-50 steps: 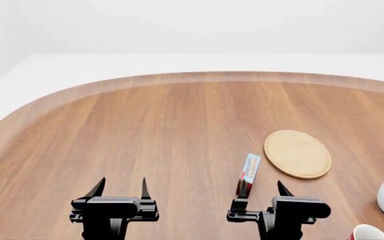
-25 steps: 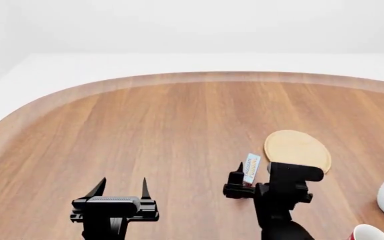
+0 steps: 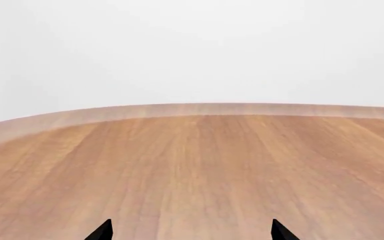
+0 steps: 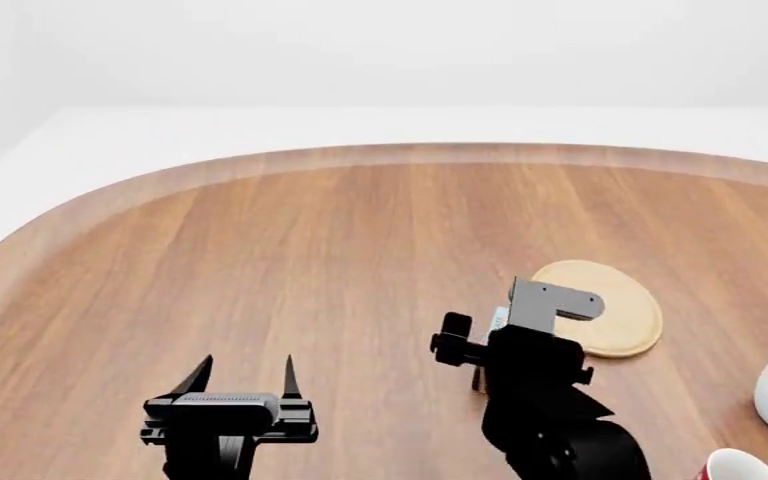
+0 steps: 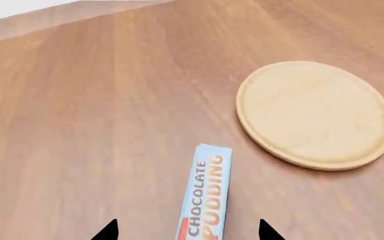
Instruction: Put the chocolate pudding to the left of the plate.
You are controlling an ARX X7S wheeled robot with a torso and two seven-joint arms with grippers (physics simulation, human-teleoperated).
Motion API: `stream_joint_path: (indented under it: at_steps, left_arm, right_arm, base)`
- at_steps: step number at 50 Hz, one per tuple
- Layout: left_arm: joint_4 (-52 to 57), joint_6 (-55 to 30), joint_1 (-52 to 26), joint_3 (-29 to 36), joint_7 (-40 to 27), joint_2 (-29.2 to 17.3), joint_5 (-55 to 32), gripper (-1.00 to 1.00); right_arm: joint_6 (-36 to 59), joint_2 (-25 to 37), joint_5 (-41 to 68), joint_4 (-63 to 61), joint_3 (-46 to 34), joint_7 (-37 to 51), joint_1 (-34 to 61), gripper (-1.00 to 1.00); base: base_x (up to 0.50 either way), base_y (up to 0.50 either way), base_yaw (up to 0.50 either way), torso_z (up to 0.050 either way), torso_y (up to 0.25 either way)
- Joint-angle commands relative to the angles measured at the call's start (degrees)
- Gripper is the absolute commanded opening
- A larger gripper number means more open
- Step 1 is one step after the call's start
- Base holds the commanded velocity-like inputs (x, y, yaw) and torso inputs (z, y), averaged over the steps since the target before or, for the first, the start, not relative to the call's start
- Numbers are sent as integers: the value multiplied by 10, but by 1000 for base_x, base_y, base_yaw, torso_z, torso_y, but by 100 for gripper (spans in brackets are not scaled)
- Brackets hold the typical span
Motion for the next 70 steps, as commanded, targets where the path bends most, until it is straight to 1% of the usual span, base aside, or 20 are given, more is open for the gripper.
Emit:
stream_joint_path:
  at_steps: [1, 8, 17, 32, 57, 70]
  left_arm:
    - [1, 1, 0, 2, 0, -3, -6, 100]
    - [2, 0, 0, 4, 0, -5, -9, 100]
    - [3, -1, 0, 6, -1, -7, -11, 100]
    - [-1, 5, -1, 9, -4, -10, -14, 100]
    - [-1, 10, -2, 14, -10, -13, -18, 100]
    - [-1, 9, -3, 17, -12, -16, -22, 100]
  right_arm:
    - [-6, -15, 35, 107, -1, 54, 60, 100]
    - [-41, -14, 47, 186, -18, 67, 94, 100]
    - [-99, -15, 62, 336, -39, 50, 153, 100]
    - [-172, -17, 93, 506, -81, 24, 221, 100]
    - [-232, -19, 160, 635, -140, -7, 252, 100]
    - [-262, -21, 260, 699, -237, -24, 271, 100]
  base:
    - [0, 0, 0, 0, 0]
    - [0, 0, 0, 0, 0]
    - [0, 0, 0, 0, 0]
    - [0, 0, 0, 0, 0]
    - [0, 0, 0, 0, 0]
    - [0, 0, 0, 0, 0]
